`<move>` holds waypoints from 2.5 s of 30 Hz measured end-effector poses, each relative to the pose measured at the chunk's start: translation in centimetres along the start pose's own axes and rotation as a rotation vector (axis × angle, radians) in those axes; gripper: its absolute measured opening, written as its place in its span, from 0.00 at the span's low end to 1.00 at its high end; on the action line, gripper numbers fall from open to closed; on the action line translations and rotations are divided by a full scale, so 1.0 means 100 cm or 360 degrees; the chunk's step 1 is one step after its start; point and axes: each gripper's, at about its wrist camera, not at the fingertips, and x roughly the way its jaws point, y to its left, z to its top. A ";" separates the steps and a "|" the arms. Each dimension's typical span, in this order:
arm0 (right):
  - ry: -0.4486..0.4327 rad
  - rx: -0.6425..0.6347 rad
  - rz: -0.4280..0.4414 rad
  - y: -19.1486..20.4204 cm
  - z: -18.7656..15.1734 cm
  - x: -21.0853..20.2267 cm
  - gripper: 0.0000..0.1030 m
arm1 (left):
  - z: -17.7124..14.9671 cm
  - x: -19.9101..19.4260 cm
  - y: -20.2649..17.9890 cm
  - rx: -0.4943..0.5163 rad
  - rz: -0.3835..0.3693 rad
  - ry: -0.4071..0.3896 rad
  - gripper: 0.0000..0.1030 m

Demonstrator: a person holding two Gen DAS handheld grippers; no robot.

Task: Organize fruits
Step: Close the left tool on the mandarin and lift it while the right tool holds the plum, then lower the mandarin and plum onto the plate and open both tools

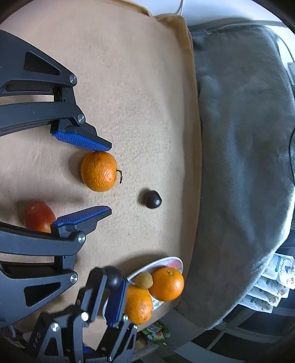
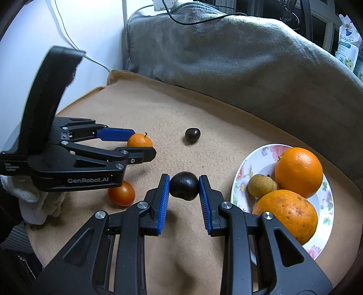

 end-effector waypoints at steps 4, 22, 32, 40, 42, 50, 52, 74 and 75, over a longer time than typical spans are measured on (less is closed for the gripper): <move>-0.0010 0.0002 0.0003 0.000 -0.001 -0.003 0.27 | -0.002 0.012 0.004 -0.0037 0.0020 0.0047 0.47; -0.0092 0.0042 0.0001 -0.004 -0.002 -0.022 0.27 | -0.002 -0.002 0.002 -0.0039 -0.0020 0.0006 0.33; -0.0179 0.0095 -0.0035 -0.020 -0.008 -0.051 0.27 | 0.016 -0.033 -0.020 0.0038 -0.0070 -0.0105 0.33; -0.0230 0.0179 -0.0098 -0.047 -0.017 -0.072 0.27 | 0.029 -0.039 -0.047 0.0094 -0.0134 -0.0168 0.33; -0.0238 0.0203 -0.0122 -0.056 -0.020 -0.076 0.27 | 0.033 -0.038 -0.053 0.0101 -0.0153 -0.0175 0.33; -0.0244 0.0328 -0.0208 -0.097 -0.040 -0.089 0.27 | 0.048 -0.028 -0.080 0.0138 -0.0224 -0.0173 0.33; -0.0240 0.0360 -0.0225 -0.108 -0.045 -0.090 0.27 | 0.053 -0.025 -0.086 0.0145 -0.0236 -0.0170 0.33; -0.0187 0.0513 -0.0202 -0.162 -0.072 -0.068 0.27 | 0.080 0.019 -0.116 0.0092 -0.0360 -0.0085 0.33; -0.0183 0.0512 -0.0197 -0.162 -0.072 -0.066 0.27 | 0.081 0.019 -0.117 0.0090 -0.0366 -0.0083 0.33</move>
